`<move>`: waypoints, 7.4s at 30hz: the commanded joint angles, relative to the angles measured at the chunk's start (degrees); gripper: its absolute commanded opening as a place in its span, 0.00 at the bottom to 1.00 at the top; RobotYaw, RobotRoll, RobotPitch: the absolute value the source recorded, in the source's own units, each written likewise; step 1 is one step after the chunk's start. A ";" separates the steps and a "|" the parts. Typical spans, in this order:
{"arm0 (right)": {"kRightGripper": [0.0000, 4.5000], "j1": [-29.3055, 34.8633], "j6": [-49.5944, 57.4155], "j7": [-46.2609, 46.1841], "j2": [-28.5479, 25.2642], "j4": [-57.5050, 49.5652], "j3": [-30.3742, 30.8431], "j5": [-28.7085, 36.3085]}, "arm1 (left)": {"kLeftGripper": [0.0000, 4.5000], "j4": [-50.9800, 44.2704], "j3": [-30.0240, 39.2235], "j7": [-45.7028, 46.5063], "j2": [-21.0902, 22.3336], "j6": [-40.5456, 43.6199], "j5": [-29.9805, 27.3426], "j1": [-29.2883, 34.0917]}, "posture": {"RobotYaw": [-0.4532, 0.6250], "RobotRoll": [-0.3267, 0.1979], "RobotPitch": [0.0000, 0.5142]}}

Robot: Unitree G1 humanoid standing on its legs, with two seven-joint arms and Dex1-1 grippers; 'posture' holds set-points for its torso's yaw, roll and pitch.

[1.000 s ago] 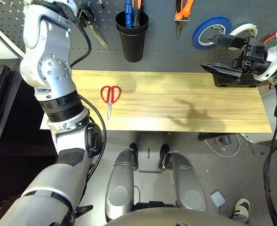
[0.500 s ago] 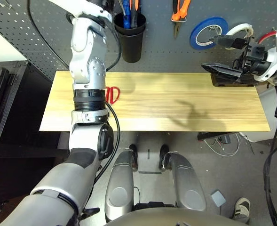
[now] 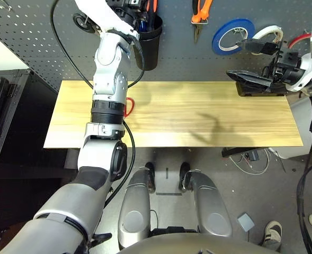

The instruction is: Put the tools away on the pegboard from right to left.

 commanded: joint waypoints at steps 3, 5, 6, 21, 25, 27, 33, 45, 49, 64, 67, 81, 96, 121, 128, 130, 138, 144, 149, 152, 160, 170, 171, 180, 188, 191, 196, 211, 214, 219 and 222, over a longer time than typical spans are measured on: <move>1.00 -0.34 -0.76 0.18 0.92 1.31 -0.66 0.20 | 0.99 -14.38 -1.03 -4.03 6.90 10.10 -1.23 4.77 | 0.43 0.62 0.46; 1.00 -0.80 -0.74 0.03 1.91 1.84 -0.17 0.13 | 0.99 -20.15 -0.34 -5.15 10.36 15.71 -2.88 7.07 | 0.45 0.62 0.46; 1.00 -0.90 -0.71 -0.10 2.39 2.03 0.18 -0.14 | 0.99 -23.03 0.02 -5.93 12.27 18.83 -3.87 8.42 | 0.45 0.62 0.46; 1.00 0.59 -1.22 1.53 8.84 3.61 5.96 -3.59 | 0.99 -52.34 8.05 -12.58 29.49 58.21 -31.03 29.63 | 0.51 0.62 0.48; 1.00 2.75 -3.02 0.86 10.21 2.88 7.82 -5.79 | 0.99 -51.99 6.46 -11.60 29.02 60.52 -31.29 38.36 | 0.51 0.62 0.50; 1.00 3.80 -3.70 0.70 10.77 2.40 8.26 -6.28 | 0.99 -50.19 3.88 -11.20 28.93 59.04 -28.36 41.86 | 0.50 0.62 0.52; 1.00 6.58 -4.18 0.70 11.66 0.57 9.68 -7.09 | 0.99 -40.91 -1.51 -9.69 27.02 51.90 -19.20 45.77 | 0.47 0.62 0.56; 1.00 12.85 -1.54 -5.75 14.20 -3.19 17.72 -14.71 | 0.99 -3.66 -5.55 -6.91 18.56 31.73 -2.09 37.83 | 0.41 0.62 0.65; 1.00 14.63 0.05 -6.54 14.36 -5.67 18.99 -15.25 | 0.99 8.17 -4.39 -5.43 16.64 26.28 0.83 32.94 | 0.41 0.62 0.67; 1.00 19.62 4.26 -7.29 12.61 -14.25 18.65 -13.25 | 0.99 36.49 -0.92 3.78 12.57 9.53 7.06 23.01 | 0.37 0.62 0.73; 1.00 20.07 5.63 -7.50 12.03 -15.61 18.24 -12.45 | 0.99 38.89 0.67 5.20 12.28 8.50 6.52 21.74 | 0.36 0.62 0.74; 1.00 21.49 9.50 -8.66 10.68 -20.98 17.63 -8.44 | 0.61 45.78 1.44 7.53 11.42 6.12 8.29 19.14 | 0.34 0.62 0.75; 1.00 16.81 6.18 -5.27 10.41 -14.67 15.81 -6.91 | 0.00 14.40 5.22 9.23 9.77 13.47 4.47 28.82 | 0.44 0.62 0.66; 1.00 -1.64 1.54 5.44 8.17 -2.30 4.64 2.24 | 0.00 -46.97 19.26 17.32 14.82 44.25 -0.86 36.38 | 0.54 0.62 0.43; 1.00 -4.88 2.45 6.13 7.20 -0.94 2.51 3.07 | 0.00 -45.19 17.90 17.39 14.74 41.92 -0.17 30.58 | 0.52 0.62 0.40; 1.00 -5.48 2.86 5.74 6.96 -1.28 2.15 3.11 | 0.00 -44.43 17.87 17.68 14.32 41.06 -0.32 29.18 | 0.52 0.62 0.40; 1.00 -6.41 3.73 4.75 6.71 -1.36 1.36 3.50 | 0.00 -40.45 15.59 17.03 12.22 37.02 -0.93 25.05 | 0.49 0.62 0.39; 1.00 -7.37 5.50 2.99 6.66 -2.61 -0.27 5.71 | 0.00 -39.86 14.13 16.82 10.25 34.78 -0.91 25.62 | 0.47 0.62 0.38; 1.00 -7.65 7.14 2.63 5.81 -3.58 -1.03 6.61 | 0.00 -38.38 13.17 16.94 9.00 32.87 -0.49 25.81 | 0.46 0.62 0.37; 1.00 -7.07 7.63 2.38 5.18 -4.19 -1.04 6.51 | 0.00 -36.71 12.58 16.89 8.57 31.48 -0.15 25.61 | 0.45 0.62 0.37; 1.00 -4.81 8.44 1.25 4.63 -6.71 -1.02 6.67 | 0.00 -31.37 10.29 16.11 7.51 27.65 0.23 24.35 | 0.41 0.62 0.38; 1.00 -3.95 8.80 0.02 4.83 -7.82 -0.80 6.65 | 0.00 -23.20 10.29 17.98 6.74 24.24 1.58 22.53 | 0.40 0.62 0.38; 1.00 -3.91 8.85 -0.13 4.93 -7.97 -0.75 6.71 | 0.00 -21.52 10.24 17.92 6.77 23.12 1.88 21.88 | 0.40 0.62 0.38; 1.00 -3.30 9.40 -1.02 5.24 -8.97 -0.50 6.99 | 0.00 -12.68 10.51 17.01 7.56 16.62 2.25 18.66 | 0.38 0.62 0.38; 1.00 -3.16 9.44 -1.30 5.37 -8.98 -0.40 6.93 | 0.00 -12.85 10.66 16.63 8.04 15.96 1.80 19.58 | 0.39 0.62 0.38; 1.00 -3.22 9.29 -1.20 5.41 -8.74 -0.32 6.83 | 0.00 -14.06 10.80 16.73 8.06 16.41 1.71 20.39 | 0.39 0.62 0.38; 1.00 -3.34 9.08 -1.14 5.47 -8.25 -0.21 6.56 | 0.00 -17.40 11.56 17.00 8.15 17.35 0.81 21.65 | 0.40 0.62 0.38; 1.00 -3.74 8.73 -1.03 6.29 -7.53 0.38 6.02 | 0.00 -21.11 12.98 16.96 9.43 19.15 0.88 23.52 | 0.41 0.62 0.39; 1.00 -3.89 8.78 -1.07 6.34 -7.47 0.40 5.93 | 0.00 -20.75 13.15 16.97 9.67 19.00 0.94 23.38 | 0.41 0.62 0.39; 1.00 -3.96 8.88 -1.40 6.37 -7.74 0.27 5.89 | 0.00 -17.87 12.38 17.04 9.33 18.58 1.58 22.74 | 0.40 0.62 0.39; 1.00 -3.48 8.95 -1.84 6.46 -8.30 0.21 5.89 | 0.00 -12.21 11.79 17.31 8.50 15.61 2.42 20.72 | 0.39 0.62 0.39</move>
